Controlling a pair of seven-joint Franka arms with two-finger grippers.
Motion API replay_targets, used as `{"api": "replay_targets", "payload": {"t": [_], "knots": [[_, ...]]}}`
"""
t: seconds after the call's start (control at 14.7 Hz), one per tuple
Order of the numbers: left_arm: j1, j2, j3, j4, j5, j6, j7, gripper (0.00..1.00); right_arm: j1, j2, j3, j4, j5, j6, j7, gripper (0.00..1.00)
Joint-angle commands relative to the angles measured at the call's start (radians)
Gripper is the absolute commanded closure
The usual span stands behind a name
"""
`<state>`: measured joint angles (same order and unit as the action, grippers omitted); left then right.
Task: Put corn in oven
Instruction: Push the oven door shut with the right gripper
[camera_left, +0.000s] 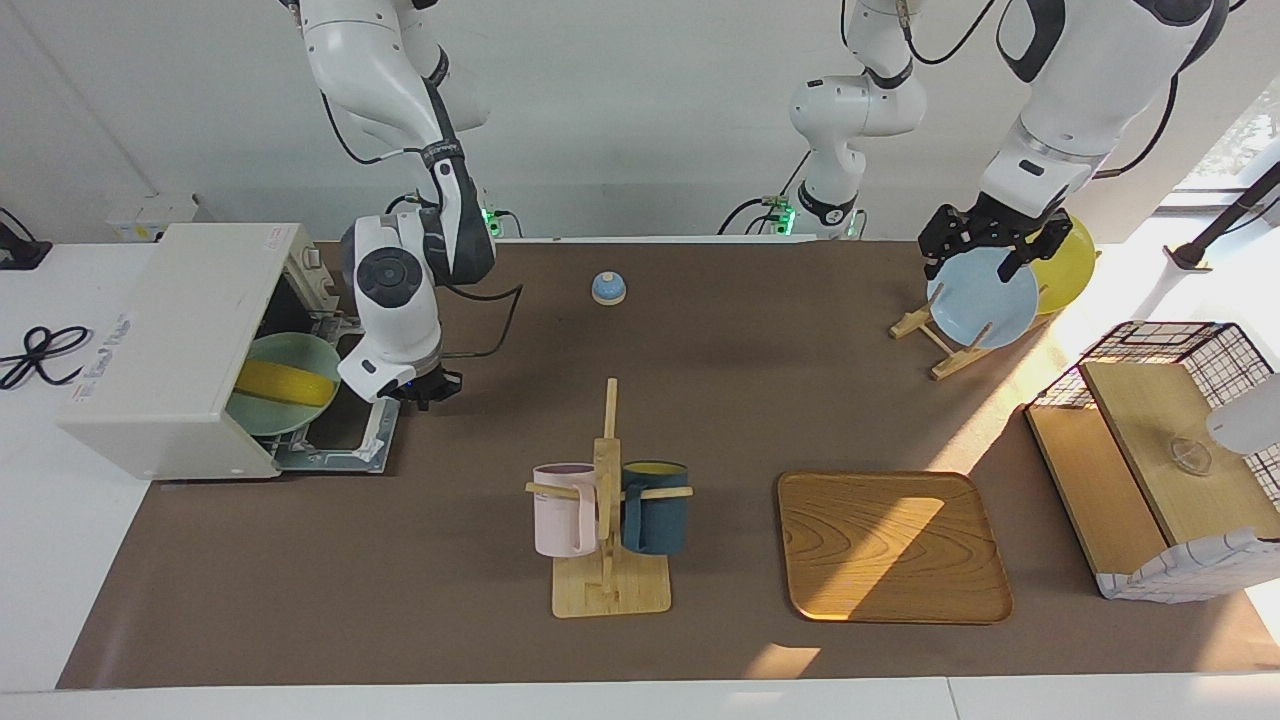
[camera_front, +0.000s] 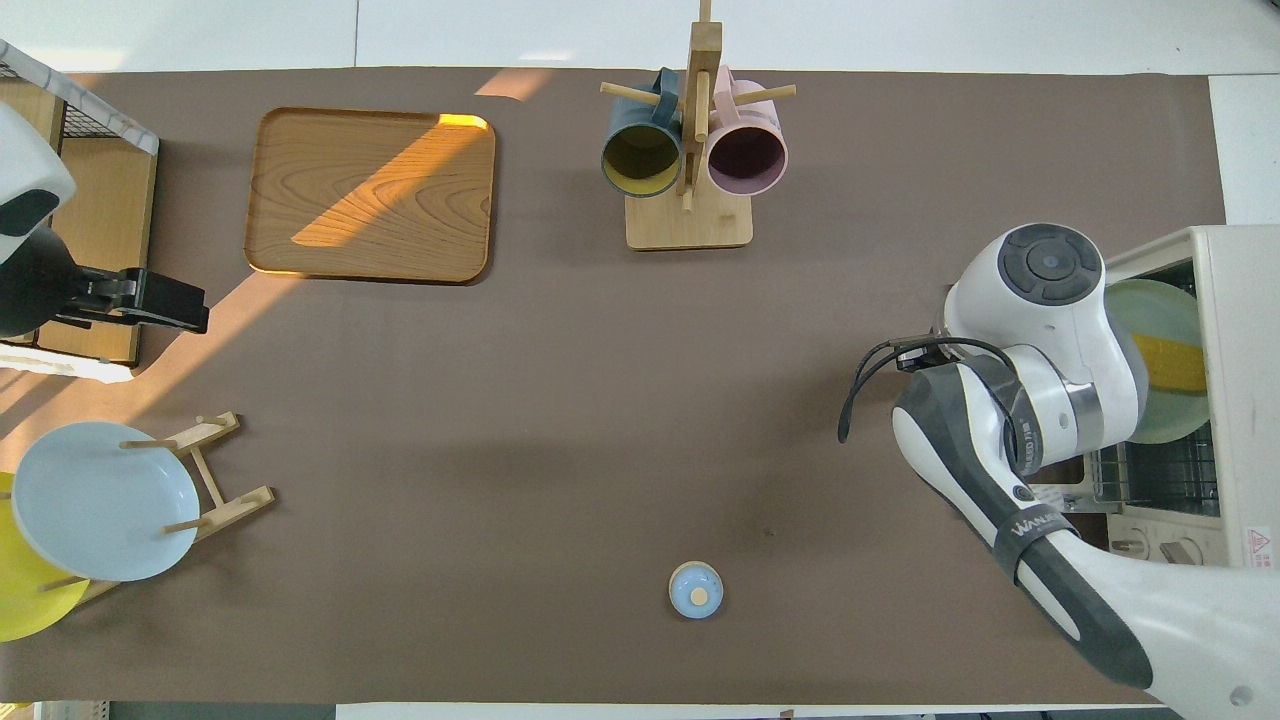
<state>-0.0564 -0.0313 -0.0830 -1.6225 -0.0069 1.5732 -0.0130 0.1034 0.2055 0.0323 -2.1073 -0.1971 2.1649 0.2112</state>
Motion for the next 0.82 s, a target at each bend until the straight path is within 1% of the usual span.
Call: {"api": "replay_targets", "payload": {"t": [0.0, 0.2, 0.34, 0.48, 0.68, 0.75], "knots": [[0.013, -0.018, -0.006, -0.008, -0.01, -0.015, -0.001, 0.0, -0.017, -0.044, 0.003, -0.065, 0.01, 0.03, 0.011, 1.0], [0.013, -0.018, -0.006, -0.008, -0.01, -0.015, -0.001, 0.0, -0.025, -0.048, 0.0, -0.069, -0.027, 0.016, 0.013, 1.0], [0.013, -0.018, -0.006, -0.008, -0.01, -0.015, -0.002, 0.0, -0.037, -0.049, 0.0, -0.069, -0.105, 0.004, 0.011, 1.0], [0.013, -0.018, -0.006, -0.008, -0.01, -0.015, -0.002, 0.0, -0.051, -0.049, 0.0, -0.065, -0.151, -0.008, 0.01, 1.0], [0.013, -0.018, -0.006, -0.008, -0.01, -0.015, -0.002, 0.0, -0.057, -0.048, 0.0, -0.05, -0.189, -0.031, 0.002, 1.0], [0.012, -0.018, -0.006, -0.008, -0.01, -0.015, -0.001, 0.0, -0.059, -0.046, 0.0, -0.03, -0.203, -0.055, -0.003, 1.0]]}}
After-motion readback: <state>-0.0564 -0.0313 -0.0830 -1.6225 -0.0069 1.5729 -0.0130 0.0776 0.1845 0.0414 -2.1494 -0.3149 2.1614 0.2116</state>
